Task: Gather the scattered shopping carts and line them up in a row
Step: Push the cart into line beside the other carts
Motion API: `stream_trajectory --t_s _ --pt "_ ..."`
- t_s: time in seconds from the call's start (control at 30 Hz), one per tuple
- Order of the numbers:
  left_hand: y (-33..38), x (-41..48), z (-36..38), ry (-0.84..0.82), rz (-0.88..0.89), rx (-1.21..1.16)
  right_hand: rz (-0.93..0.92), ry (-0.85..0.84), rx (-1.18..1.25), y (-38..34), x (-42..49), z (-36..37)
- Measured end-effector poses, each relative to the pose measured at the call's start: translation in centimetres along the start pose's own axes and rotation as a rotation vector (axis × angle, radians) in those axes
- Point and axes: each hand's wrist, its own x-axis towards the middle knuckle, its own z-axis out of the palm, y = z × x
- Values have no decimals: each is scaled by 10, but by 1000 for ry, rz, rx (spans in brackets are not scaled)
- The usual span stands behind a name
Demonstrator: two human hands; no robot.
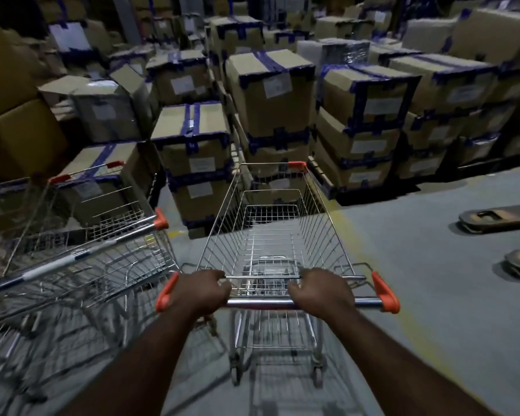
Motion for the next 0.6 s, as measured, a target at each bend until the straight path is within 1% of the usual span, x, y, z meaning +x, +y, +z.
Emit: stream_trajectory --t_s 0.2,0.43,0.6 --pt "12 45 -10 -1 -68 -18 -65 -120 -48 6 66 -12" --pt "19 82 -12 15 -173 17 -103 -253 -53 10 111 -25" --pt "28 94 -6 107 -252 37 -126 -359 -78 10 139 -31"
